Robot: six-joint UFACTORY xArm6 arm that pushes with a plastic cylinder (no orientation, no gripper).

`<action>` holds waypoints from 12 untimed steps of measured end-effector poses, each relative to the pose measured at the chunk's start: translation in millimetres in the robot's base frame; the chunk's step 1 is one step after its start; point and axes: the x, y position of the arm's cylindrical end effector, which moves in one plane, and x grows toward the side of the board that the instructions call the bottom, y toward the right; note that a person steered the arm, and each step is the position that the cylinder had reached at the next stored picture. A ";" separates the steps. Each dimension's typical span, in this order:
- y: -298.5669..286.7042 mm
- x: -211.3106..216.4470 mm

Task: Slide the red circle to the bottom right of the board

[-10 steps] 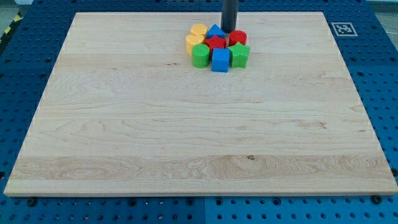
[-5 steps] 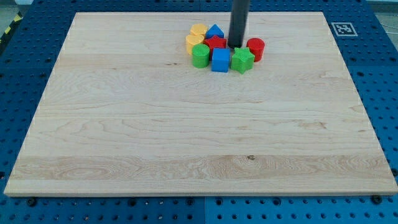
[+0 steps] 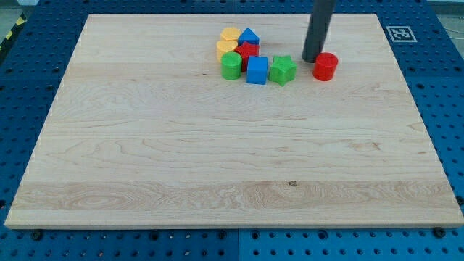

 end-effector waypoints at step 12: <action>3.3 88.5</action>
